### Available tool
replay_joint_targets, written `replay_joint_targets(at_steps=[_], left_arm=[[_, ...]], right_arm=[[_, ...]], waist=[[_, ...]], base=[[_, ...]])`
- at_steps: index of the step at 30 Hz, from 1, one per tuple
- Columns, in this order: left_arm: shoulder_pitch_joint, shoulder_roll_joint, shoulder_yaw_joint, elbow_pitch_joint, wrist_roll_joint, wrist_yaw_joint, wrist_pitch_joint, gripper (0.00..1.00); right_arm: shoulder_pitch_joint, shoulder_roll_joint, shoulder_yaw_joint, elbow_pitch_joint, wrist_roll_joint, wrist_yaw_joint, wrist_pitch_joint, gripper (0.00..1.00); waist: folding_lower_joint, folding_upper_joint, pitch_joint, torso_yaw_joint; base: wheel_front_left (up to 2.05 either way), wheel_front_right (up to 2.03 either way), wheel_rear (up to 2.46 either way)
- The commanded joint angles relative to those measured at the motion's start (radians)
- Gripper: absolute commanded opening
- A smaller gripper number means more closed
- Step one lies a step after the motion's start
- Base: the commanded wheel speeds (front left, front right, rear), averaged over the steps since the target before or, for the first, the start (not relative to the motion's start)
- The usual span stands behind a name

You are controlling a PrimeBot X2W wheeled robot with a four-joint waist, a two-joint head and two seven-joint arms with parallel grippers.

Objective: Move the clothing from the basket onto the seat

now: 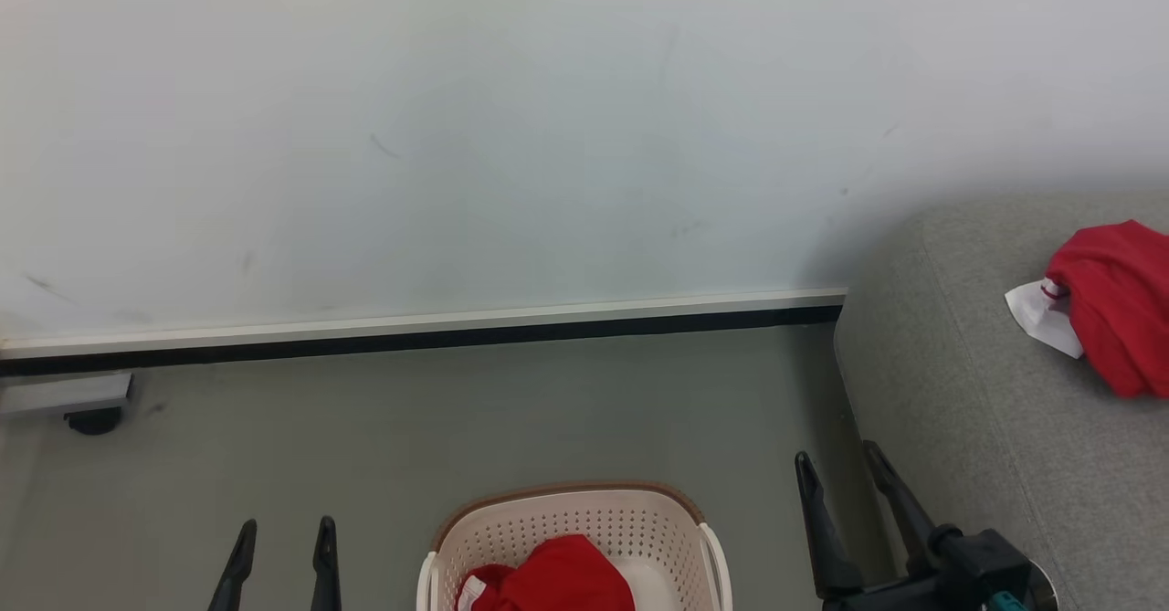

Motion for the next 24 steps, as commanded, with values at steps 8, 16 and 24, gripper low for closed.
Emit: replay_joint_targets(at_steps=[8, 16, 24], left_arm=[[0.056, -0.022, 0.036, 0.032, 0.036, -0.052, -0.004, 1.0], [0.059, -0.031, 0.053, 0.048, 0.057, -0.076, -0.004, 1.0], [0.055, -0.035, 0.058, 0.049, 0.067, -0.084, -0.004, 1.0]], right_arm=[[0.057, 0.013, 0.006, -0.031, -0.012, -0.001, 0.0, 1.0], [0.069, 0.016, 0.008, -0.027, -0.017, -0.001, 0.0, 1.0], [0.065, 0.011, 0.01, -0.027, -0.015, -0.001, 0.0, 1.0]], waist=[[0.0002, 0.0001, -0.017, -0.028], [0.0002, 0.0001, -0.02, -0.032], [0.0002, 0.0001, -0.015, -0.032]], base=[[0.0, 0.0, 0.0], [0.0, 0.0, 0.0], [0.0, 0.0, 0.0]])
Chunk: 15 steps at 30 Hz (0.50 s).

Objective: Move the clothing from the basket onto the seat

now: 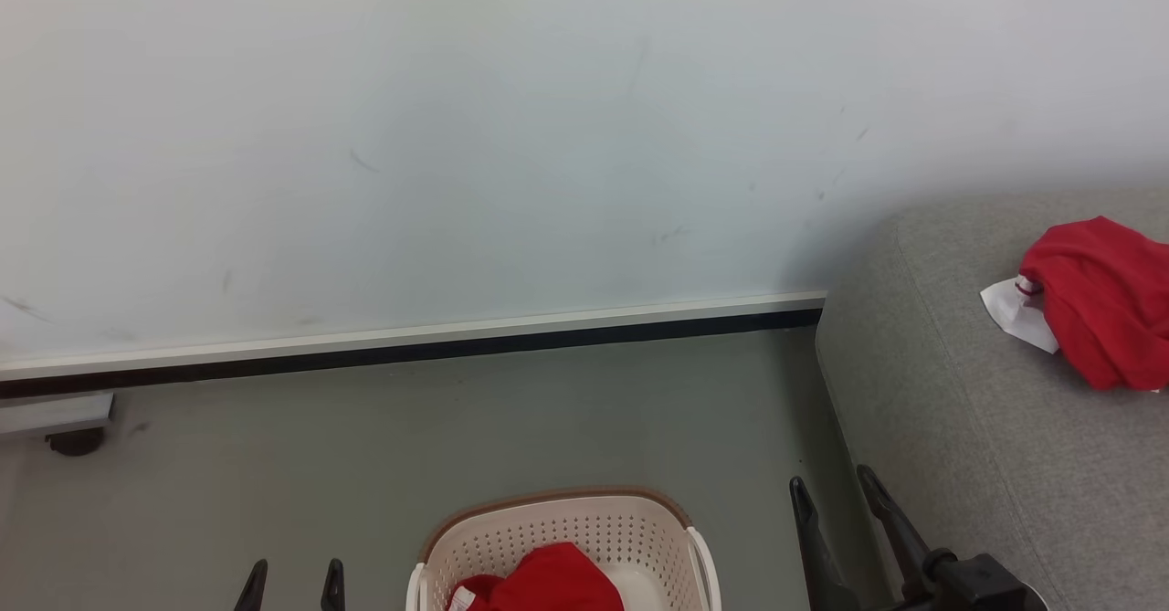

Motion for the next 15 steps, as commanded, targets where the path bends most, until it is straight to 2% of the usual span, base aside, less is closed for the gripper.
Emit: replay_joint_targets(at_steps=[1, 15], left_arm=[[0.004, -0.002, 0.005, 0.003, 0.008, -0.005, -0.004, 1.0], [0.007, -0.003, -0.002, -0.002, 0.007, 0.006, -0.004, 1.0]], right_arm=[[0.008, -0.003, 0.001, 0.001, -0.001, -0.001, 0.0, 1.0], [0.005, -0.007, 0.005, 0.01, 0.01, -0.001, 0.0, 1.0]], waist=[[0.0, 0.0, 0.0, 0.0], [0.0, 0.0, 0.004, -0.004]], base=[[0.0, 0.0, 0.0], [0.0, 0.0, 0.0]])
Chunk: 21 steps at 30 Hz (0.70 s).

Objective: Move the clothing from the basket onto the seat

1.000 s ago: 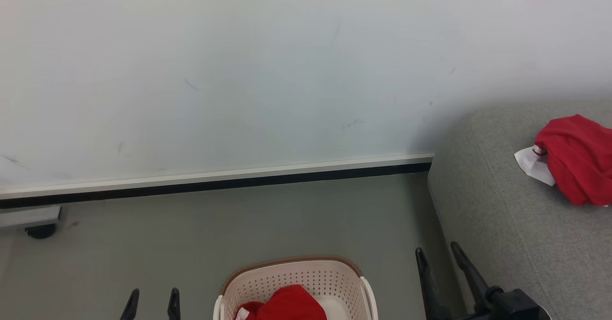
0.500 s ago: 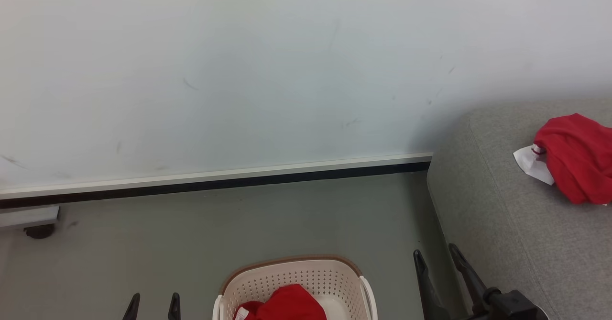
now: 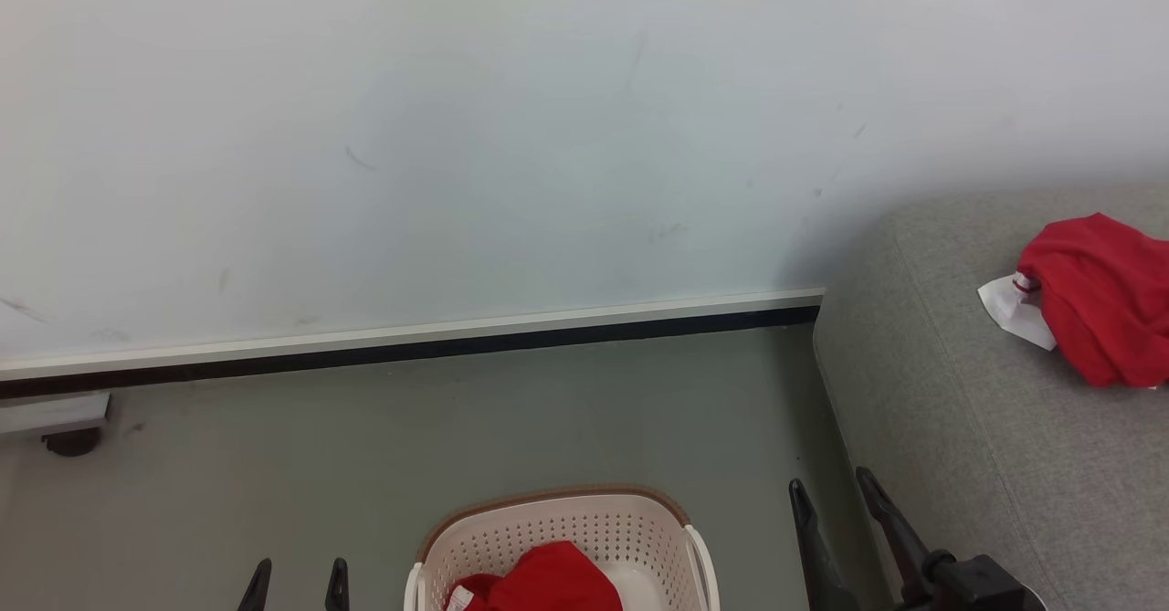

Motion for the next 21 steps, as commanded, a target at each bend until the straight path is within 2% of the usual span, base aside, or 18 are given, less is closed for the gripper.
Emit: replay_joint_targets(at_steps=[1, 6, 11, 15, 21], left_arm=[[0.009, -0.001, 0.0, 0.001, 0.0, 0.005, -0.004, 1.0], [0.002, -0.001, -0.014, 0.009, -0.008, -0.001, -0.004, 1.0], [-0.035, -0.001, -0.047, 0.058, -0.017, -0.066, -0.004, 1.0], [-0.088, 0.006, -0.08, 0.122, -0.003, -0.101, -0.004, 1.0], [-0.197, 0.008, -0.152, 0.21, -0.004, -0.12, -0.004, 1.0]], right_arm=[[0.004, -0.003, 0.002, 0.002, 0.008, -0.001, 0.0, 1.0], [0.004, -0.003, -0.001, -0.002, 0.007, -0.001, 0.0, 1.0], [-0.025, -0.003, -0.001, -0.003, 0.006, -0.001, 0.0, 1.0], [-0.055, -0.009, 0.001, -0.018, 0.003, 0.0, 0.0, 1.0], [-0.128, -0.016, 0.002, -0.058, 0.0, -0.001, 0.0, 1.0]], waist=[[0.0, 0.0, 0.0, -0.001], [0.0, 0.0, 0.005, 0.0], [0.0, 0.0, 0.031, -0.003], [0.0, 0.0, 0.061, -0.012], [0.0, 0.0, 0.161, -0.034]], base=[[0.0, 0.0, 0.0], [0.0, 0.0, 0.0], [0.0, 0.0, 0.0], [0.0, 0.0, 0.0], [0.0, 0.0, 0.0]])
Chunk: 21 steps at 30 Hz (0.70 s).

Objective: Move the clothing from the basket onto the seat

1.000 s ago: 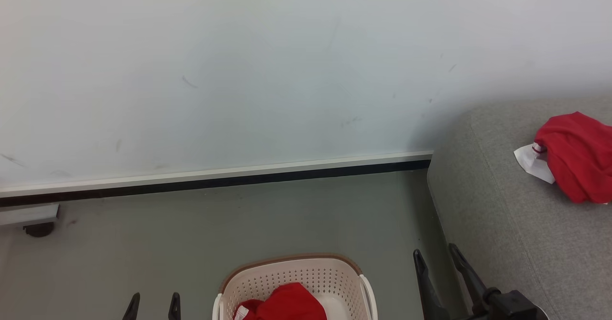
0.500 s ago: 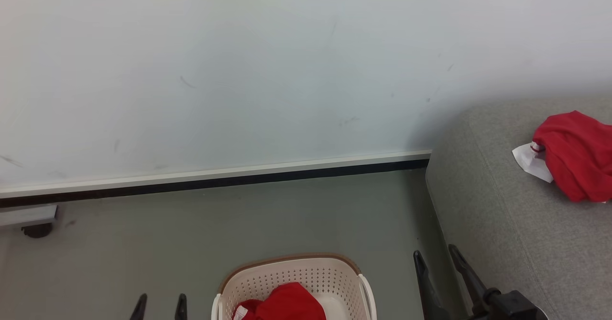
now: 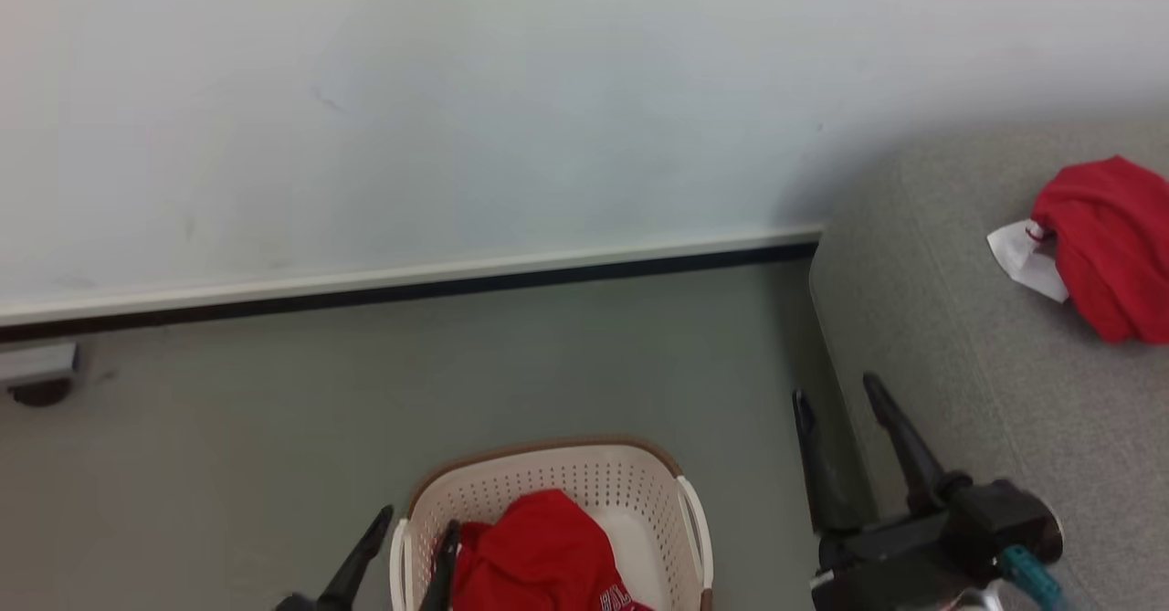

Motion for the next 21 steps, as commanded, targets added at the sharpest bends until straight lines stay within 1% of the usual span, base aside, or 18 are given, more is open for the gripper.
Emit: replay_joint_targets(at_steps=[1, 3, 4, 8, 15, 21], left_arm=[[-0.04, 0.007, -0.023, 0.042, 0.003, -0.006, -0.004, 1.0], [-0.086, 0.014, -0.057, 0.113, 0.0, -0.006, -0.004, 1.0], [-0.086, 0.014, -0.057, 0.113, 0.0, -0.006, -0.004, 1.0], [-0.195, 0.031, -0.13, 0.22, 0.006, -0.008, -0.004, 1.0], [-0.371, 0.089, -0.277, 0.386, -0.021, -0.009, -0.004, 1.0], [-0.536, 0.119, -0.415, 0.536, -0.049, -0.009, -0.004, 1.0]], right_arm=[[-0.033, -0.005, 0.002, -0.018, -0.003, -0.001, 0.0, 1.0], [-0.06, -0.006, 0.002, -0.037, -0.008, -0.001, 0.0, 1.0], [-0.06, -0.006, 0.002, -0.037, -0.008, -0.001, 0.0, 1.0], [-0.115, -0.005, 0.01, -0.076, -0.019, -0.001, 0.0, 1.0], [-0.198, 0.01, 0.019, -0.129, -0.04, -0.001, 0.0, 1.0], [-0.251, 0.021, 0.012, -0.16, -0.054, -0.001, 0.0, 1.0]], waist=[[0.0, -0.0001, 0.083, -0.022], [0.0, -0.0001, 0.124, -0.03], [0.0, -0.0001, 0.124, -0.03], [0.0, -0.0001, 0.205, -0.051], [0.0, -0.0001, 0.344, -0.092], [0.0, -0.0001, 0.453, -0.114]], base=[[0.0, 0.0, 0.0], [0.0, 0.0, 0.0], [0.0, 0.0, 0.0], [0.0, 0.0, 0.0], [0.0, 0.0, 0.0], [0.0, 0.0, 0.0]])
